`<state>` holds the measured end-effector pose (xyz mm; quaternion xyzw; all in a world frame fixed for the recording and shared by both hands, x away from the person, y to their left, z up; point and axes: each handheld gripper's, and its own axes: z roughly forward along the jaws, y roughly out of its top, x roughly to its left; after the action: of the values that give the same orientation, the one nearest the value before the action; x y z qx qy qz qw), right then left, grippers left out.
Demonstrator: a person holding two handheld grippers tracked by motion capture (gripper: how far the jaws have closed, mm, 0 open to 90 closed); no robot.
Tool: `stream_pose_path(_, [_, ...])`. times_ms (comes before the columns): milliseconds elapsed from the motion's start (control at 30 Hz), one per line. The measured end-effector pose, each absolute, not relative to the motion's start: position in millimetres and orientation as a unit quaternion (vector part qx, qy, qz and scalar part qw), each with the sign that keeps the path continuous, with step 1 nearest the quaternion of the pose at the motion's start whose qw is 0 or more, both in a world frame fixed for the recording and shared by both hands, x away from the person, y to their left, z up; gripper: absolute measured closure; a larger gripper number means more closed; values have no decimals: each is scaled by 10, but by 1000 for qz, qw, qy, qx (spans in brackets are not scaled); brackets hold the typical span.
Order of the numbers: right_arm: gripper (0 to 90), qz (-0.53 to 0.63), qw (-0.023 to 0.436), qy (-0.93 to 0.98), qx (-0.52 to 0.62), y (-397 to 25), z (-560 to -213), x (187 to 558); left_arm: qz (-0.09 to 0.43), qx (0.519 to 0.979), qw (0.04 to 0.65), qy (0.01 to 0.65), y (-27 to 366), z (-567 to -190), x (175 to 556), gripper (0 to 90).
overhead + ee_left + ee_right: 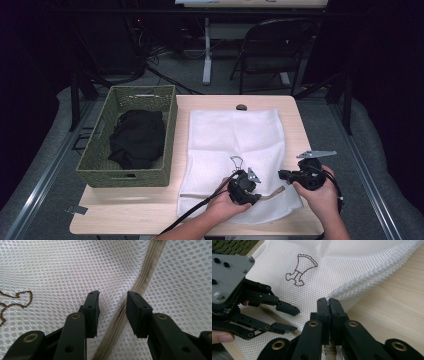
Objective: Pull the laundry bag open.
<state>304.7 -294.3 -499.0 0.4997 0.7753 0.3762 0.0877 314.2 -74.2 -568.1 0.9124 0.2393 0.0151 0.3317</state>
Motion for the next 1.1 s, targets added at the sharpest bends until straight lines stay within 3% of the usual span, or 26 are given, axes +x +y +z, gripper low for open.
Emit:
stream_pose_path(600, [884, 391, 101, 766, 500, -3025, -4921, 3000, 20, 903, 372, 212, -871, -5315, 3074, 581])
stream_pose_path(1100, [884, 401, 103, 766, 492, -2977, -4876, 2979, -8, 902, 386, 191, -1014, -5232, 3027, 645])
